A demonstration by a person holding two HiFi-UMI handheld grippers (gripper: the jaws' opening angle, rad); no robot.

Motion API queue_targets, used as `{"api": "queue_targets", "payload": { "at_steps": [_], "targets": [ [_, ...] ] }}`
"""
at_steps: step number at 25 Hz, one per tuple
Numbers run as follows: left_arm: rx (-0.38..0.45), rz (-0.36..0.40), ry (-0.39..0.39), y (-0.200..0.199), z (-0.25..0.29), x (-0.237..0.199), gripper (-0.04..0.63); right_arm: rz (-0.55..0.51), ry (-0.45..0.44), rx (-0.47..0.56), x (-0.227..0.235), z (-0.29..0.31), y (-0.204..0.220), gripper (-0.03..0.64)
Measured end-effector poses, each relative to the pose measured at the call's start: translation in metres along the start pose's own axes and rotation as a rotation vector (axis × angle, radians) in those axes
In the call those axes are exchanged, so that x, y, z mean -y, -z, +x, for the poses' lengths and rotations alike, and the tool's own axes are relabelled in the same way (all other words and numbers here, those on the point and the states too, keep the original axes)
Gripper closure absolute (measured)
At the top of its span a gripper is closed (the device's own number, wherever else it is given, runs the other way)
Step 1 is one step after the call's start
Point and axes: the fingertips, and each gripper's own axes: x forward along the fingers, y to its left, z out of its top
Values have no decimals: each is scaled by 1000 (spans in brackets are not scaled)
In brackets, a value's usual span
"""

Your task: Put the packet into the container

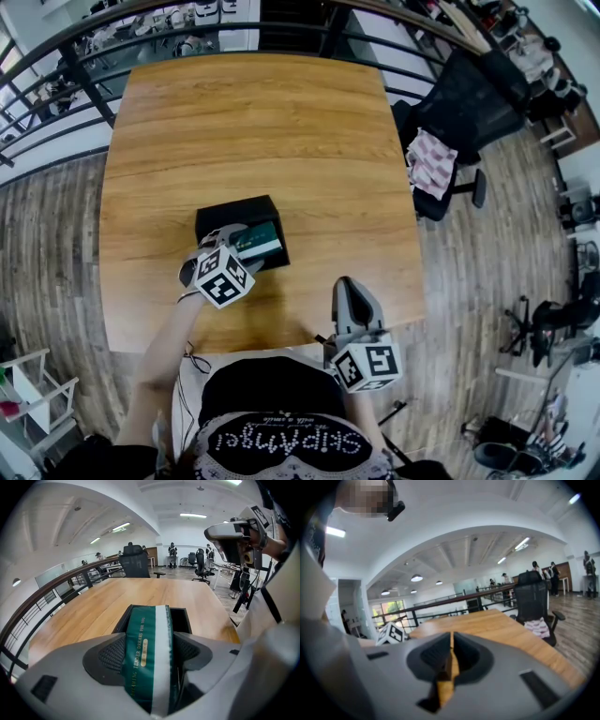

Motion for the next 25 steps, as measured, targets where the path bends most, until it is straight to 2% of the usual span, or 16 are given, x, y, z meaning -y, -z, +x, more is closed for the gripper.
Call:
{"api": "queue_targets", "payload": {
  "at_steps": [6,16,25],
  "targets": [
    [-67,8,28,2,12,2,253,3,1,0,2,-1,2,575],
    [-57,0,33,2,14,1,253,-2,-29,-3,-9,1,3,575],
    [-45,-5,7,-1,7,-2,245,-7,-25,-1,-11,-6,1,575]
  ]
}}
